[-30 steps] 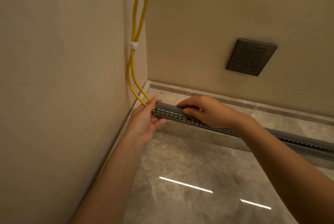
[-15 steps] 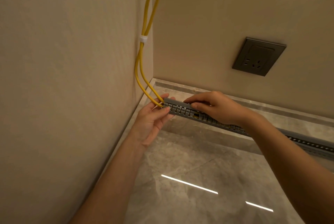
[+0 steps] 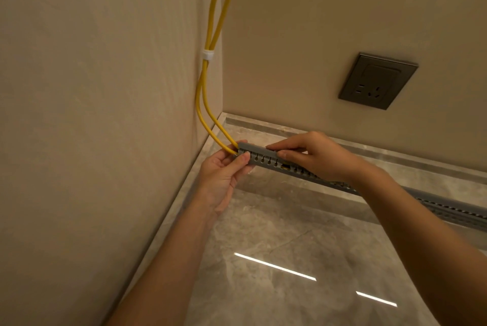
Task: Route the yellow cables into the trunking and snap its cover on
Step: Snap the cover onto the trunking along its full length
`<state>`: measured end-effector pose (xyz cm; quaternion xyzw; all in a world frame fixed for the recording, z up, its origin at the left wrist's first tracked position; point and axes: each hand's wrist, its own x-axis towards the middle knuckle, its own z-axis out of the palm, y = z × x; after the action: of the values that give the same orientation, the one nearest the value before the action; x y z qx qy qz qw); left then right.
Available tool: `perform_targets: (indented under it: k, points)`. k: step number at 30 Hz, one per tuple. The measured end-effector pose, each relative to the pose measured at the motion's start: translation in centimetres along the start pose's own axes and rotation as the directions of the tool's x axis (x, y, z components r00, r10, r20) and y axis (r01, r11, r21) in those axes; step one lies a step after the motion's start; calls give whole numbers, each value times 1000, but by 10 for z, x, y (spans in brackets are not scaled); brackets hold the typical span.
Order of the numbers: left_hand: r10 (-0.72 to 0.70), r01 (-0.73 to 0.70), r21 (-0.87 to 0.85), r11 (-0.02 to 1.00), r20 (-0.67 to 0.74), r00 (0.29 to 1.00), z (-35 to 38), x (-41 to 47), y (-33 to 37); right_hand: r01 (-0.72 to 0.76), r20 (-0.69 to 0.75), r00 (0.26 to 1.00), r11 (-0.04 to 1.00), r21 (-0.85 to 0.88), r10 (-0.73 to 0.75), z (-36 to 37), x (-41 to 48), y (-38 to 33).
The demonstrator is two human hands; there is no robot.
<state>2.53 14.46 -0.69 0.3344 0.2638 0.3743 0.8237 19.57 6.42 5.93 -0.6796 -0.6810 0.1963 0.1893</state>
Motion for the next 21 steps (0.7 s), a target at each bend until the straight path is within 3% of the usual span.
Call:
perform_targets:
  k: [6, 11, 14, 18, 21]
  points:
    - [-6, 7, 23, 1000, -35, 999, -1, 1, -4, 22, -84, 995, 970, -240, -44, 14, -6, -9]
    - [-14, 16, 32, 999, -67, 998, -2, 1, -8, -145, -354, 933, 835, -530, -63, 55, -10, -17]
    - [-25, 27, 29, 999, -75, 997, -1, -1, -9, -207, -448, 890, 794, -571, -90, 61, -5, -17]
    - [-42, 45, 32, 998, -98, 994, 8, -2, -9, -194, -466, 871, 763, -616, -154, 61, -3, -15]
    - [-167, 184, 81, 980, -186, 968, 18, -4, -5, -178, -480, 852, 747, -640, -208, 63, -4, -12]
